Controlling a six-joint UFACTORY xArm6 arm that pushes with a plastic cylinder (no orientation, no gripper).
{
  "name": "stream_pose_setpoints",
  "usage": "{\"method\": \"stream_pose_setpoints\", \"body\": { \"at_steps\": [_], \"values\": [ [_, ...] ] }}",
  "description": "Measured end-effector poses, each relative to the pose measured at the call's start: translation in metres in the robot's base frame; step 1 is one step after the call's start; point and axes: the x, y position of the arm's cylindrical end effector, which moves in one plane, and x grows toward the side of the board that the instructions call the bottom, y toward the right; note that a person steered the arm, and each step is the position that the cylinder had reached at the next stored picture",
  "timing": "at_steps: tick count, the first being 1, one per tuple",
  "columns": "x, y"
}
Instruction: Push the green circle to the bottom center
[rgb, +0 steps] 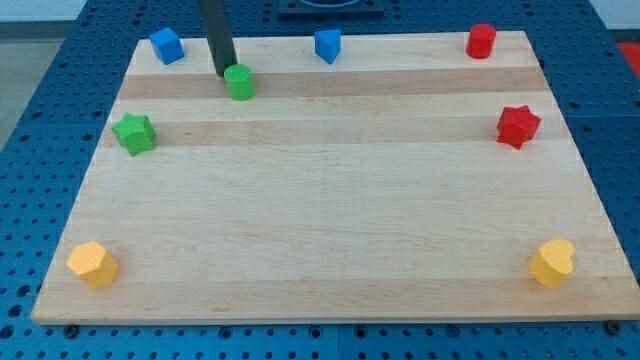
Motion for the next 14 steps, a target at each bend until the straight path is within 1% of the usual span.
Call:
{"method": "stream_pose_setpoints", "body": {
  "at_steps": [3,6,7,9,11,12,13,14],
  "values": [
    [0.081,0.044],
    [0.154,0.116],
    [0.182,0.132],
    [0.190,0.128],
    [0.248,0.140],
    [0.269,0.140],
    [0.283,0.140],
    [0.284,0.140]
  ]
}}
